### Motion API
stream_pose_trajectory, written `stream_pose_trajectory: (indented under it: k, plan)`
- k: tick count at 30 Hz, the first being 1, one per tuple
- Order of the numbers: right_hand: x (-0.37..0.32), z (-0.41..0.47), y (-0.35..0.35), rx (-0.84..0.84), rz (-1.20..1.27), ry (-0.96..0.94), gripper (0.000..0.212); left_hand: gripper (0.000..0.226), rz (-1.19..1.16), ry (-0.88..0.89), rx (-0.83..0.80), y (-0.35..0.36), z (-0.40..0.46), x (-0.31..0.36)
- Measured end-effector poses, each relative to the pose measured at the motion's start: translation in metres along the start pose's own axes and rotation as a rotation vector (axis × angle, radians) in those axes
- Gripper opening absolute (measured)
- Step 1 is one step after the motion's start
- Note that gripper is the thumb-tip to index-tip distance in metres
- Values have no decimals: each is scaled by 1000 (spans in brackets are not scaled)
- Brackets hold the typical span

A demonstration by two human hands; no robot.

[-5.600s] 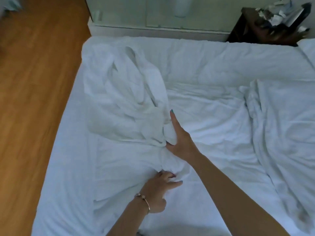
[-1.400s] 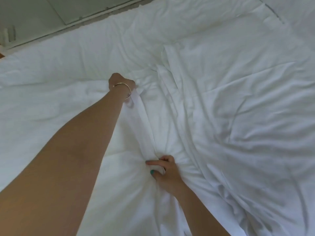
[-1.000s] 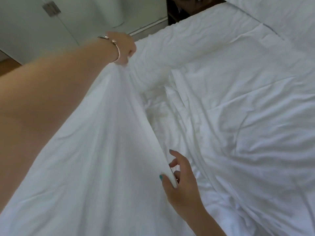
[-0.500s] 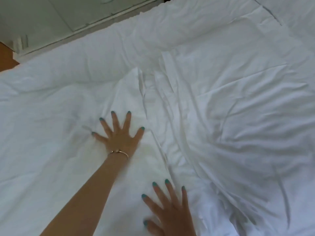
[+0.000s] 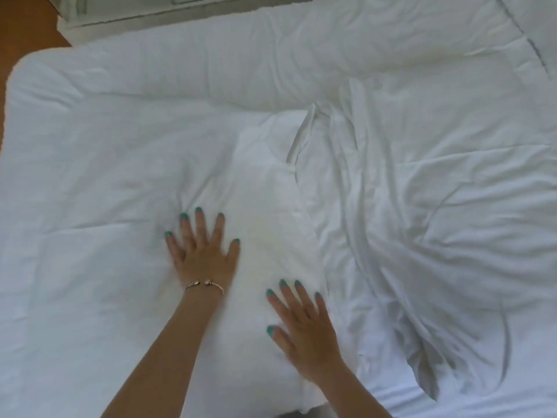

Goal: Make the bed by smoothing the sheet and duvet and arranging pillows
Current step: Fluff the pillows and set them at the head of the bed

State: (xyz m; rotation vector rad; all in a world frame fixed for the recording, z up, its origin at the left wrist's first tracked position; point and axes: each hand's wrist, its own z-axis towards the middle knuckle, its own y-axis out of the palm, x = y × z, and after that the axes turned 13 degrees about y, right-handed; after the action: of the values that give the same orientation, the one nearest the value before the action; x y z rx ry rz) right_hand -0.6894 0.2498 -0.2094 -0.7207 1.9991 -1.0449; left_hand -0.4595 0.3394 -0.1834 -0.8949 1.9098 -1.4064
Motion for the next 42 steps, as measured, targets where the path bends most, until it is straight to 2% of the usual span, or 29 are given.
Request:
stream_pose_trajectory:
  k: [4, 7, 9, 12, 15, 16, 18, 20, 21, 22, 24, 26, 28, 30, 32, 35, 36, 38, 40, 42]
  plan:
    - [44, -14, 19, -209, -198, 95, 61, 74, 106, -9, -63, 5, -64, -56]
    - [33, -19, 3, -262, -271, 172, 59, 72, 100, 4, -92, -7, -84, -80]
    - [13, -24, -8, -337, -290, 304, 58, 71, 68, 73, -128, -12, -96, -92]
    - [-26, -28, -13, -421, -201, 542, 62, 66, -44, 235, -159, -19, -115, -105]
    - [-76, -41, -11, -370, 14, 747, 59, 62, -175, 338, -114, -17, -145, -124]
    - [-95, -46, -8, -323, 9, 779, 59, 62, -208, 346, -106, -16, -154, -134]
    - [-141, -53, -2, -175, -106, 742, 59, 68, -229, 304, -129, -11, -168, -161]
    - [-186, -47, -1, -31, 21, 567, 57, 73, -197, 239, -178, 5, -169, -188]
    - [-206, -41, 1, -34, 102, 474, 57, 74, -188, 224, -214, 12, -165, -199]
    - [-221, -33, 4, -87, 118, 398, 58, 75, -193, 216, -239, 18, -160, -208]
    - [-237, -24, 18, -275, -65, 370, 62, 77, -219, 203, -296, 30, -149, -215]
    - [-230, -17, 28, -430, -186, 486, 68, 76, -223, 205, -325, 40, -142, -216]
    - [-213, -14, 23, -464, -201, 593, 77, 74, -215, 217, -323, 45, -141, -215]
    - [-188, -15, 9, -468, -260, 631, 82, 73, -218, 192, -355, 43, -146, -205]
    - [-162, -16, -10, -476, -230, 664, 80, 73, -273, 90, -405, 31, -150, -184]
    - [-130, -20, -49, -368, 174, 685, 72, 80, -402, -49, -480, 4, -146, -125]
    - [-115, -23, -63, -292, 301, 677, 70, 80, -419, -3, -496, -6, -143, -100]
    - [-75, -26, -97, -138, 402, 642, 70, 75, -448, 237, -515, -26, -131, -40]
    - [-24, -23, -128, -27, 333, 618, 69, 65, -545, 464, -503, -47, -110, 23]
    - [40, -15, -161, 79, 124, 608, 69, 61, -736, 474, -448, -67, -86, 90]
